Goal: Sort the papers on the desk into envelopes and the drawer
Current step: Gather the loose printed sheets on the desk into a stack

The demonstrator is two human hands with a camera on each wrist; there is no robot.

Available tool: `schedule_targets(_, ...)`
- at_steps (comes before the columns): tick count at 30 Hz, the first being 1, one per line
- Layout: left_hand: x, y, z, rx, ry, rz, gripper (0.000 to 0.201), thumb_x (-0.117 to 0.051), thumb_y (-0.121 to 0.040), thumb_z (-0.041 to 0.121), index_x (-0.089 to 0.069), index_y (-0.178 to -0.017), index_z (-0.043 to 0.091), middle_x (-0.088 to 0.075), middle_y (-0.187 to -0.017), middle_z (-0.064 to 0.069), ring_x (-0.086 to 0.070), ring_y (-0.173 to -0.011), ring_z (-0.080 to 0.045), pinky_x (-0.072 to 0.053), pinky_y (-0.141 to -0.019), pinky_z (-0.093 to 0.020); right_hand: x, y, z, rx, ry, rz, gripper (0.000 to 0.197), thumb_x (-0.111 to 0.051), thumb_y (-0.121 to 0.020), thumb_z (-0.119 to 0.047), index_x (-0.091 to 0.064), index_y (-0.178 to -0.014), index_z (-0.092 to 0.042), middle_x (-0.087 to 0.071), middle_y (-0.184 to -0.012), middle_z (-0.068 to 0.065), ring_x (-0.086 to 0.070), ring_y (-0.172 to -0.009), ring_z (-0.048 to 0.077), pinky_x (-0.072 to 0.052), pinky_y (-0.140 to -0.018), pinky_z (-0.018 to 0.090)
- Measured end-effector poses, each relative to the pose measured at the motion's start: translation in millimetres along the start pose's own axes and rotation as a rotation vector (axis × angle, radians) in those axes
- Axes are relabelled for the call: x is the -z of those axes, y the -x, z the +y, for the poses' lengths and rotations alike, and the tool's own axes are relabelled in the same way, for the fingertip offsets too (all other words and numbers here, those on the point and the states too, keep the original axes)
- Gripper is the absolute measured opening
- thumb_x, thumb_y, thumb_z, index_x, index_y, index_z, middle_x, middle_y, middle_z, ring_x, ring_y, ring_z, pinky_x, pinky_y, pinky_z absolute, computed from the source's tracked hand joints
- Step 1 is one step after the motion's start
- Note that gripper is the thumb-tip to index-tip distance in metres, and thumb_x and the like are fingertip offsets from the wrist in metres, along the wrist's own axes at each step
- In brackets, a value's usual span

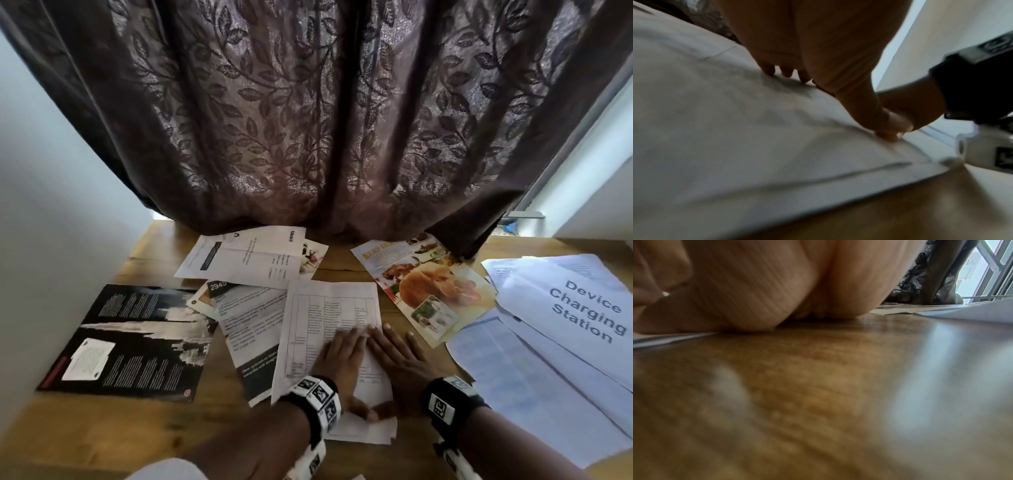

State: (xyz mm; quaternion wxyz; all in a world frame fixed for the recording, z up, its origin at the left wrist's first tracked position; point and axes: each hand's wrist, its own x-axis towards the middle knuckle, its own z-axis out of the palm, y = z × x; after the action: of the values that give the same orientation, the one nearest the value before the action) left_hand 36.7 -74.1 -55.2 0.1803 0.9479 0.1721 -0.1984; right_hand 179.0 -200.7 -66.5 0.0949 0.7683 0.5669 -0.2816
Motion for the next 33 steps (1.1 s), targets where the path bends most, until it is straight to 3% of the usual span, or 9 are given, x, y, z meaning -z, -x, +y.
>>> schedule_targets(4,-16,15,-26,0.002,-0.05,-0.005,0.154,-0.067,-0.05,0.086,0.032,-0.148,0.021,0.041,-0.154,0.001,0.035,-0.143,-0.026,0.013,-0.119,-0.051,-3,-2,4,0.005,-0.012,-0.001,0.147,-0.038,-0.047,-0.108,0.034,-0.149,-0.031,0.044,-0.154,-0.01,0.043,-0.141,0.017,0.023,-0.118,0.053)
schedule_targets(7,-16,37,-59,0.031,-0.03,-0.021,0.156,-0.064,-0.047,0.09,0.04,-0.142,0.023,0.049,-0.148,0.004,0.042,-0.139,-0.026,0.018,-0.118,-0.051,-3,-2,5,0.019,-0.023,-0.004,0.146,-0.036,-0.046,-0.109,0.036,-0.147,-0.033,0.045,-0.153,-0.011,0.042,-0.142,0.017,0.022,-0.118,0.054)
schedule_targets(17,-28,74,-91,0.121,-0.045,0.037,0.158,-0.058,-0.044,0.094,0.038,-0.144,0.018,0.046,-0.151,-0.002,0.036,-0.142,-0.031,0.017,-0.118,-0.051,-2,1,2,0.04,-0.024,0.026,0.147,-0.032,-0.047,-0.11,0.036,-0.148,-0.028,0.043,-0.155,-0.009,0.039,-0.144,0.02,0.019,-0.12,0.054)
schedule_targets(22,-28,75,-98,0.087,-0.011,0.053,0.154,-0.057,-0.045,0.093,0.038,-0.144,0.024,0.046,-0.151,0.005,0.039,-0.141,-0.025,0.023,-0.116,-0.045,1,4,-2,0.021,-0.012,0.025,0.147,-0.033,-0.047,-0.109,0.034,-0.15,-0.028,0.044,-0.154,-0.01,0.039,-0.144,0.02,0.02,-0.12,0.052)
schedule_targets(24,-21,74,-103,0.075,0.018,0.026,0.148,-0.049,-0.047,0.097,0.033,-0.147,0.027,0.043,-0.152,0.009,0.033,-0.144,-0.022,0.017,-0.119,-0.047,3,6,-2,0.009,-0.02,0.01,0.148,-0.034,-0.047,-0.109,0.033,-0.15,-0.028,0.045,-0.152,-0.011,0.039,-0.144,0.018,0.025,-0.117,0.049)
schedule_targets(26,-10,78,-117,0.129,0.146,0.081,0.141,-0.034,-0.046,0.103,0.021,-0.152,0.029,0.032,-0.158,0.009,0.017,-0.15,-0.021,0.001,-0.123,-0.05,6,6,-4,0.001,-0.015,-0.003,0.147,-0.037,-0.047,-0.109,0.033,-0.149,-0.03,0.044,-0.152,-0.012,0.038,-0.144,0.017,0.026,-0.117,0.047)
schedule_targets(28,-1,82,-139,0.305,0.337,0.292,0.128,-0.04,-0.058,0.098,-0.004,-0.157,0.024,0.002,-0.164,0.001,-0.008,-0.15,-0.025,-0.017,-0.121,-0.049,9,6,-4,-0.004,-0.011,-0.01,0.144,-0.039,-0.049,-0.107,0.033,-0.149,-0.032,0.044,-0.152,-0.012,0.035,-0.146,0.019,0.021,-0.12,0.049)
schedule_targets(31,12,88,-177,0.538,0.624,0.681,0.069,-0.07,-0.078,0.053,-0.05,-0.133,0.017,-0.051,-0.133,-0.008,-0.051,-0.125,-0.028,-0.046,-0.103,-0.042,20,-1,-15,-0.012,-0.001,-0.002,0.136,-0.045,-0.055,-0.103,0.028,-0.151,-0.038,0.046,-0.151,-0.011,0.037,-0.144,0.02,0.018,-0.118,0.057)
schedule_targets(33,24,86,-199,0.636,0.646,0.703,0.042,-0.07,-0.082,0.034,-0.062,-0.114,0.009,-0.062,-0.117,-0.013,-0.06,-0.111,-0.034,-0.051,-0.093,-0.04,26,-6,-32,-0.002,0.038,0.032,0.129,-0.053,-0.063,-0.094,0.022,-0.153,-0.04,0.043,-0.153,-0.013,0.038,-0.142,0.018,0.016,-0.116,0.059)
